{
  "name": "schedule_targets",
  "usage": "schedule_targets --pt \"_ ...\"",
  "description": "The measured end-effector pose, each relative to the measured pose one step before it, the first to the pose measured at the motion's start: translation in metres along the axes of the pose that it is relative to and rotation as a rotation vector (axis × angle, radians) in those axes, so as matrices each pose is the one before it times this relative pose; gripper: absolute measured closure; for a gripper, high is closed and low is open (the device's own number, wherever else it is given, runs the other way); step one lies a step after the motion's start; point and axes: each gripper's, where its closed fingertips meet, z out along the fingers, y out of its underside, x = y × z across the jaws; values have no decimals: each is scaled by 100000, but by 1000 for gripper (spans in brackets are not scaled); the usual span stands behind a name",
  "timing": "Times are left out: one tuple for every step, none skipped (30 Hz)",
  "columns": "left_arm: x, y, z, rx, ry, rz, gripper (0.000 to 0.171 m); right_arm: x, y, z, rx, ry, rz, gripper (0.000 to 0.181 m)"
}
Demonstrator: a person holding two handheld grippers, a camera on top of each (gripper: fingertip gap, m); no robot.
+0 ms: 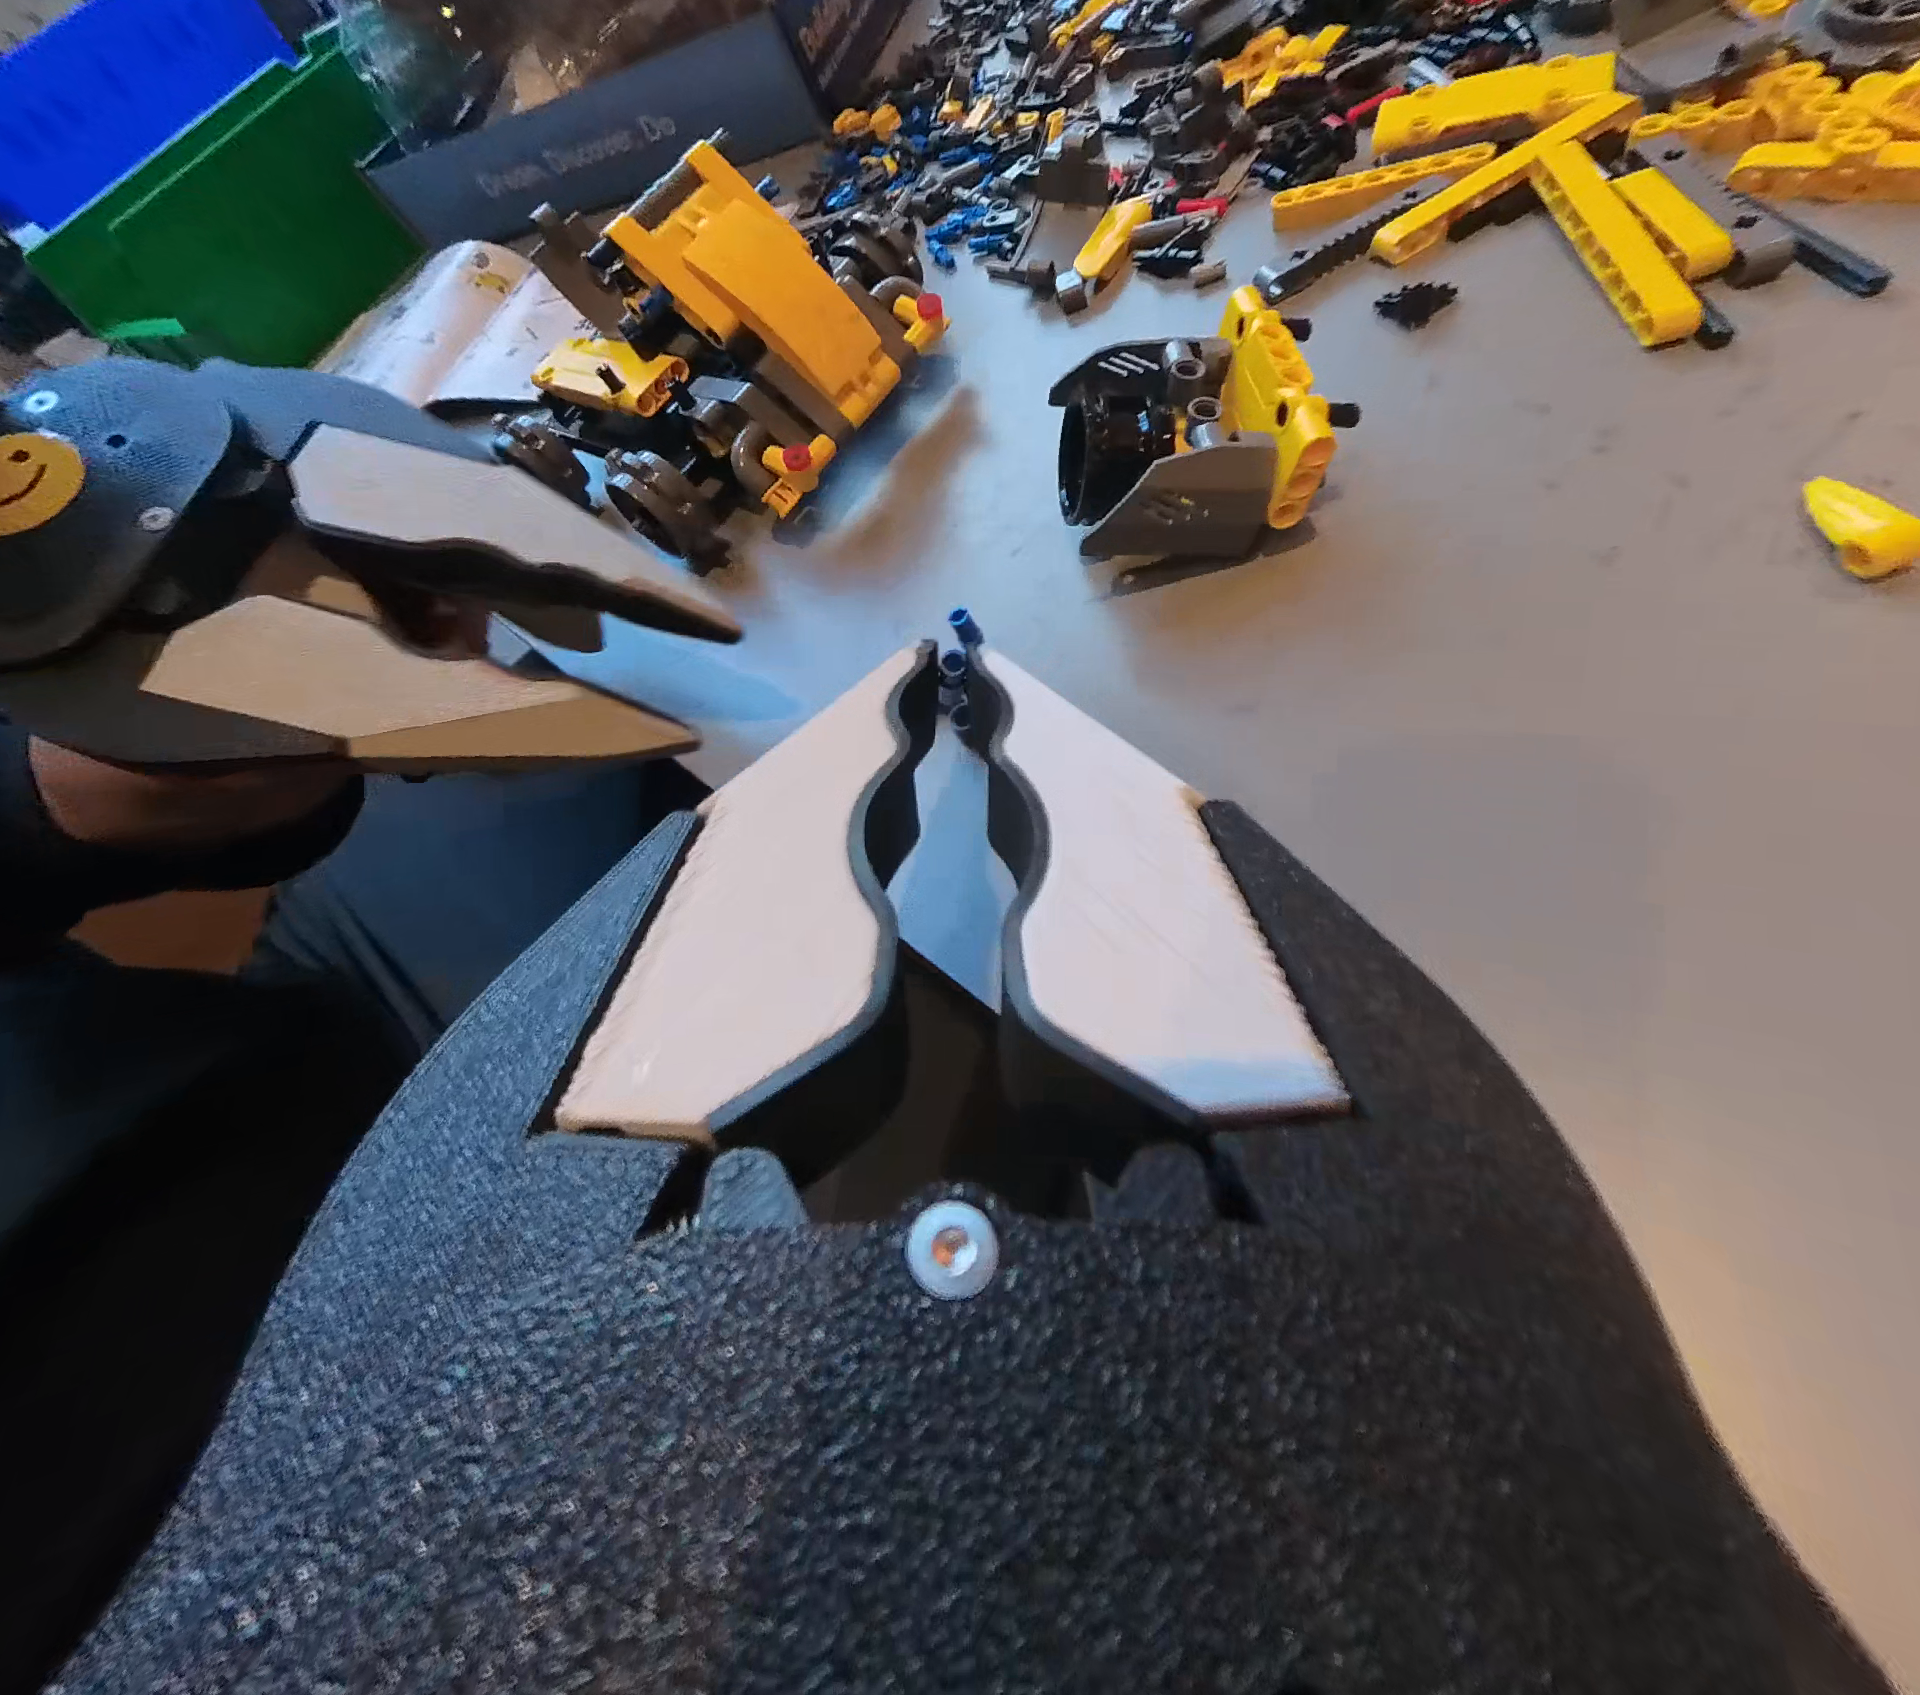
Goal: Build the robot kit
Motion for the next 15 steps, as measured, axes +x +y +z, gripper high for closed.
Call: schedule_targets --pt "-339 -31 718 -1744 -2190 855 151 -136 117 196 -646 -833 -233 177" --pt "-375 -9 653 -1674 -1997 523 152 -79 103 170 -473 -439 -430 177" --pt "-318 -12 572 -1579 -1196 -580 153 -57 135 141 -566 -275 -364 177" --pt "-200 -119 483 -1057 -298 -1454 154 -51 171 138 -710 -248 -286 177" --pt "-18 -37 404 -1650 629 -1015 154 -34 153 124 -682 -135 -409 177" --pt "-60 26 381 -1930 57 133 154 8 125 98 -704 155 -642 177" --pt "-65 193 409 -2626 -119 1044 154 74 95 81 -654 591 -869 177" --pt "-36 313 426 -2967 91 1050 152 99 30 59 -424 699 -966 177" --pt "-20 267 341 -2328 240 661 150 56 -31 53 -85 392 -794 177" --pt "22 193 287 -1674 455 166 149 19 -70 42 65 181 -513 177" --pt "75 48 177 -940 696 -406 151 40 -50 71 -34 187 -375 177" --pt "98 -112 87 69 767 -214 152 29 13 81 -279 235 -390 177" --pt "99 -4 105 -579 438 214 157 24 41 75 -422 344 -516 177" --pt "98 29 108 -751 361 365 161 16 76 54 -465 458 -557 177" --pt "71 -21 60 -286 174 294 165 33 70 31 -447 568 -499 177"
